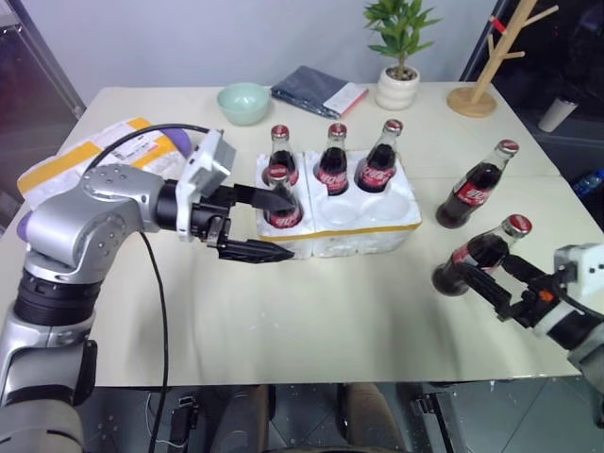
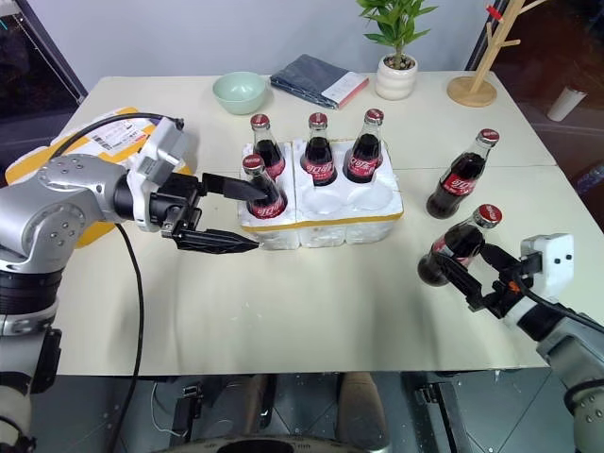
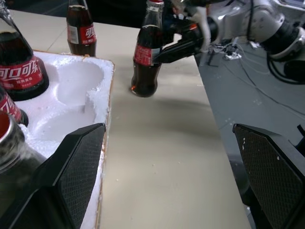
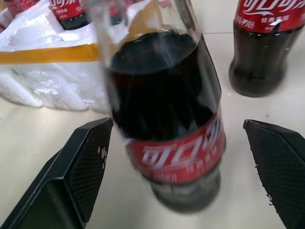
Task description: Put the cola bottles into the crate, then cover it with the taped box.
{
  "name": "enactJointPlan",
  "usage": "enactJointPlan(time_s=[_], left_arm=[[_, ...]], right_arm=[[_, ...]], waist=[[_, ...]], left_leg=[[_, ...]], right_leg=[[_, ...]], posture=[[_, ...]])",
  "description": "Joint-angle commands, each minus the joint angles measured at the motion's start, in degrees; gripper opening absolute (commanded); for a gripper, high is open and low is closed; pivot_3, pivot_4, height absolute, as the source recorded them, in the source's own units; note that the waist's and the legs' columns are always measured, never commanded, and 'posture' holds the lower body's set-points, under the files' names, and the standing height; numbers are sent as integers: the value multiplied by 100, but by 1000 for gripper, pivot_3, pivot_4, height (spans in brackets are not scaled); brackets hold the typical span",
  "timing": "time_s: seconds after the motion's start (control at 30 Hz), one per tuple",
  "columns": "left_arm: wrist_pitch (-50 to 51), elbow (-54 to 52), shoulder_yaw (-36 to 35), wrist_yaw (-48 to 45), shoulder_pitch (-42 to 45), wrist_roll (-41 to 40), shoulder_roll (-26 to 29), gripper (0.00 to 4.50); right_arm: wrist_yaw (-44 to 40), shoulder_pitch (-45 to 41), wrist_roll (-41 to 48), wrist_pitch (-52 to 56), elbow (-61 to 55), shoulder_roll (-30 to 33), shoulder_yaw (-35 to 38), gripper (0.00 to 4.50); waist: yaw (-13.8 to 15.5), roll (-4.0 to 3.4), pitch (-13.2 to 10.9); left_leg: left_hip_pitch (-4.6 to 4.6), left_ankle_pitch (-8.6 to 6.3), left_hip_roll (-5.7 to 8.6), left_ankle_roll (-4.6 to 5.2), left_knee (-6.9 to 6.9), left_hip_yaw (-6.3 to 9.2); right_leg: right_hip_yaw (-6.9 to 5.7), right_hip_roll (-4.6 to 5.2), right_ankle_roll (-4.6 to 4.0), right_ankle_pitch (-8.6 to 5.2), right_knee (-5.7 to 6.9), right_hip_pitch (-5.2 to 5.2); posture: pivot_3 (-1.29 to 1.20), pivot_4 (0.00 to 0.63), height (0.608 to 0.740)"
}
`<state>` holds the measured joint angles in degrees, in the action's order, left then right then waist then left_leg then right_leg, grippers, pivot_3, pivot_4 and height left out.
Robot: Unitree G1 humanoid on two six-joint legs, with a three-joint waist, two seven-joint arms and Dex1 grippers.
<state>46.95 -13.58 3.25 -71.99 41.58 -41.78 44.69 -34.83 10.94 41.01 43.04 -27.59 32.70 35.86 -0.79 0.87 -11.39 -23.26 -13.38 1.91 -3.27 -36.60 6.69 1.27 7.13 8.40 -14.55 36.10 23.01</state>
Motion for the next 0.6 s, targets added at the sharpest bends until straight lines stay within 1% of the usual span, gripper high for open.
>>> enactJointPlan(time_s=[0.03,0.07,0.1,0.17,0.2,0.23,0.27,0.33,0.4,0.47,0.53,0.6], left_arm=[[-49,-47,-68,37,157,-20,-23,4485],[-83,-31,-49,39,155,12,-38,4485],[-105,-25,-35,42,149,37,-50,4497],[-124,-18,-22,62,148,60,-73,4500],[-121,-14,-28,76,158,57,-83,4500],[-115,-17,-40,92,163,49,-90,4500],[-108,-16,-53,105,168,43,-97,4500],[-105,-4,-85,121,166,37,-93,4500],[-124,34,-111,142,157,55,-83,4500],[-118,57,-157,185,147,44,-83,4500],[-64,55,-238,258,143,-17,-86,4500],[-39,43,-312,334,127,-54,-71,4500]], right_arm=[[100,-145,-30,-223,132,-35,-135,4500],[100,-167,-63,-262,182,-13,-202,4500],[93,-168,-75,-299,209,3,-245,4254],[64,-173,20,-347,184,19,-245,3626],[45,-162,84,-365,123,40,-214,3089],[39,-152,152,-368,52,65,-167,2834],[49,-162,243,-361,-25,89,-97,2837],[93,-307,721,-226,-243,195,178,2837],[169,-632,1442,-15,-435,456,463,2837],[313,-1113,2284,188,-520,780,600,2837],[523,-1702,2984,345,-490,1078,477,2837],[849,-2495,3211,447,-326,1241,0,2837]], waist=[[1,0,0],[7,0,0],[10,0,0],[7,0,0],[5,0,0],[5,0,0],[4,-1,-1],[4,-9,-5],[-21,-25,-13],[-49,-47,-26],[-55,-49,-26],[-42,-47,-26]], left_leg=[[0,0,0,0,0,0],[0,0,0,0,1,0],[0,0,0,0,2,0],[0,0,0,0,2,0],[0,0,0,0,2,0],[0,0,0,0,2,0],[0,0,0,0,2,1],[0,0,0,0,4,1],[-3,0,0,0,5,0],[-3,0,0,1,4,-7],[-1,1,-1,1,5,-10],[0,1,-20,1,6,-9]], right_leg=[[0,0,3,2,0,0],[0,0,4,2,0,1],[0,0,6,3,0,1],[0,0,6,3,0,1],[0,0,6,3,0,1],[0,0,6,3,0,1],[0,-1,7,3,0,1],[0,-1,8,4,1,3],[2,-1,9,5,2,8],[11,-1,9,6,3,12],[15,-2,9,6,9,17],[13,-21,9,7,10,17]], posture=[[0,150,740],[0,150,740],[0,150,740],[0,150,740],[0,150,740],[0,150,740],[0,150,740],[0,150,740],[0,150,740],[0,150,740],[0,150,740],[0,150,740]])
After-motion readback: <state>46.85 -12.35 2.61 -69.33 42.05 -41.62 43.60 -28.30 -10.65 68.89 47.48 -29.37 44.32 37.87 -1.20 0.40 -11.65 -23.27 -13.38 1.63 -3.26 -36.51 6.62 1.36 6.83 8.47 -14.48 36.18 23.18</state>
